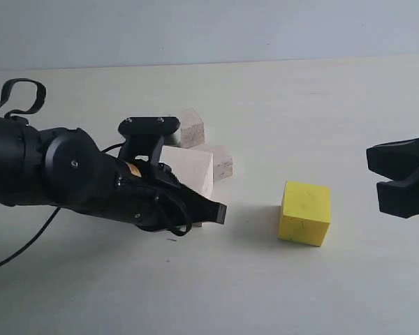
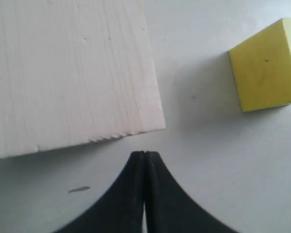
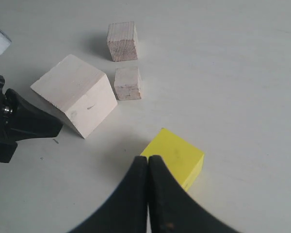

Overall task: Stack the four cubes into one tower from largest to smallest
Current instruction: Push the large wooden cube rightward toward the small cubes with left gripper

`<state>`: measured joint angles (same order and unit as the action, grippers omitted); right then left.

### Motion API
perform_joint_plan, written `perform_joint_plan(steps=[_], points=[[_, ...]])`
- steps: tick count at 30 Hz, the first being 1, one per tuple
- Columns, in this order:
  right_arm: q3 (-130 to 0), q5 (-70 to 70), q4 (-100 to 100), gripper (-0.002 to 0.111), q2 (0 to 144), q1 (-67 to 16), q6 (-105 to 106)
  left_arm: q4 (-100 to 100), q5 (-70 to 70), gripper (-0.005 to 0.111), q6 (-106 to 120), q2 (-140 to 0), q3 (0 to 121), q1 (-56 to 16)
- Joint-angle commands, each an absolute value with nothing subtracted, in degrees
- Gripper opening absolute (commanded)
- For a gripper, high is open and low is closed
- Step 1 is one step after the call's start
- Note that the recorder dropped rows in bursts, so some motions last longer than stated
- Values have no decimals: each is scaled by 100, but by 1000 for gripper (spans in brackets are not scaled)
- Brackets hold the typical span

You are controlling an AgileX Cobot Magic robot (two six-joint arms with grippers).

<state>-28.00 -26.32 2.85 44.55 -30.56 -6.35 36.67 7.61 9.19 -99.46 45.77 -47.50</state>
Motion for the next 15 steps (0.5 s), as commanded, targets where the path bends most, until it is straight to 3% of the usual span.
perform_joint_plan(steps=[1, 15], points=[[-2856, -2599, 294, 0, 4459, -3069, -628, 3755, 657, 0, 860, -9962, 4612, -4785], [-2856, -2599, 283, 0, 4459, -3069, -628, 3765, 36, 0, 860, -9962, 4612, -4785]])
